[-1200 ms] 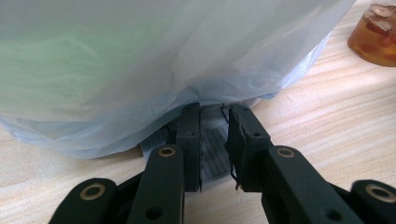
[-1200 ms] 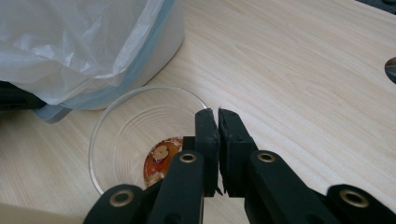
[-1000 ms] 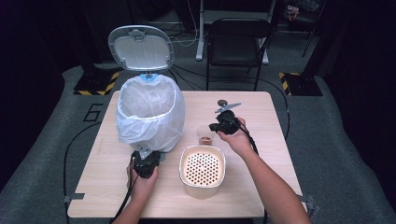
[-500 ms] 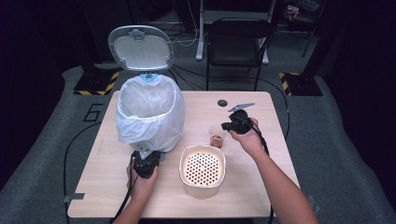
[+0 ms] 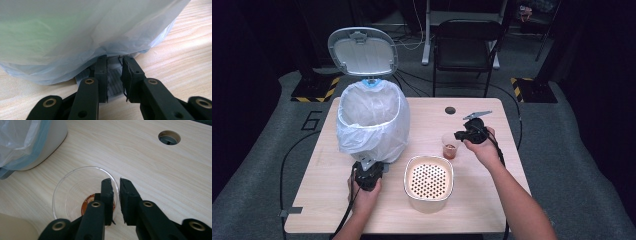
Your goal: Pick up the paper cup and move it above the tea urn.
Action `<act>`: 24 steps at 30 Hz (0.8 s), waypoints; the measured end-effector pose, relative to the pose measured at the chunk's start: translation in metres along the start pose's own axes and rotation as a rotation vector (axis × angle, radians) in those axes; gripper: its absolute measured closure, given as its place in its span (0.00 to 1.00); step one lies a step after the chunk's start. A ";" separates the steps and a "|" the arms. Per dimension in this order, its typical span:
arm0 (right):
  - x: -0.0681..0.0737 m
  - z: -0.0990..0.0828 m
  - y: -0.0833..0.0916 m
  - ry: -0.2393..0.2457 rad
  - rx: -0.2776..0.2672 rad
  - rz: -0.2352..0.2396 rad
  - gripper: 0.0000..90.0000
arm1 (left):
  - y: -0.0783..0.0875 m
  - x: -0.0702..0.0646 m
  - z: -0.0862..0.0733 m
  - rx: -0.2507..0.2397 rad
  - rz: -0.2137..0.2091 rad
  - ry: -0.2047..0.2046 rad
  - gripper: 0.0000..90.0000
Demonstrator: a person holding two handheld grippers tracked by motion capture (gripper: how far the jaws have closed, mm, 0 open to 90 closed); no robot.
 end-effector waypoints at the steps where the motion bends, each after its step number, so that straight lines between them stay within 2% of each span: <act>1: 0.000 0.000 0.000 0.001 0.003 0.003 0.86 | 0.000 0.000 0.000 0.000 0.000 0.000 0.83; 3: 0.000 0.001 0.000 0.004 0.001 0.004 0.82 | 0.000 0.000 0.000 0.001 -0.001 0.000 0.83; 4: 0.002 0.002 0.000 -0.001 -0.007 0.005 0.73 | 0.000 -0.001 0.000 -0.010 -0.003 0.021 0.83; 5: 0.002 0.002 0.000 -0.001 -0.007 0.005 0.73 | 0.000 -0.001 0.000 -0.010 -0.003 0.021 0.83; 6: 0.001 0.002 0.001 0.015 -0.016 0.004 0.70 | -0.002 -0.003 0.000 -0.024 -0.003 0.049 0.83; 7: 0.003 0.003 0.002 -0.006 -0.023 0.005 0.64 | -0.002 -0.004 0.000 -0.025 -0.004 0.056 0.83; 8: 0.004 0.005 0.004 -0.001 -0.037 0.004 0.55 | -0.002 -0.004 0.000 -0.025 -0.005 0.058 0.83; 9: 0.004 0.005 0.004 -0.001 -0.037 0.004 0.55 | -0.002 -0.004 0.000 -0.025 -0.005 0.058 0.83; 10: 0.005 0.005 0.005 -0.003 -0.041 -0.003 0.50 | -0.001 -0.003 0.000 -0.023 -0.005 0.047 0.83; 12: 0.008 0.007 0.008 0.005 -0.071 -0.002 0.41 | -0.002 -0.004 0.000 -0.027 -0.004 0.061 0.83; 13: 0.011 0.009 0.011 0.014 -0.090 0.005 0.38 | -0.002 -0.004 0.000 -0.027 -0.004 0.061 0.83; 15: 0.014 0.010 0.013 0.031 -0.106 0.003 0.26 | -0.001 -0.003 0.000 -0.026 -0.005 0.049 0.83; 16: 0.015 0.009 0.014 0.032 -0.107 0.002 0.23 | -0.002 -0.004 0.000 -0.027 -0.005 0.061 0.83; 17: 0.015 0.009 0.014 0.032 -0.107 0.002 0.23 | -0.002 -0.004 0.000 -0.027 -0.005 0.061 0.83; 18: 0.019 0.008 0.015 0.049 -0.110 0.004 0.17 | -0.002 -0.004 0.000 -0.027 -0.005 0.061 0.83; 19: 0.020 0.008 0.015 0.059 -0.111 0.008 0.16 | -0.002 -0.004 0.000 -0.027 -0.005 0.061 0.83; 24: 0.023 0.003 0.011 0.064 -0.102 0.026 0.13 | -0.002 -0.004 0.000 -0.029 -0.005 0.065 0.83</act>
Point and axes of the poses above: each handheld gripper's, and its own axes: y roughly backward along the jaws, z roughly out of its top, x roughly to its left, the point moved 2 cm from there along -y, roughly forward along the jaws
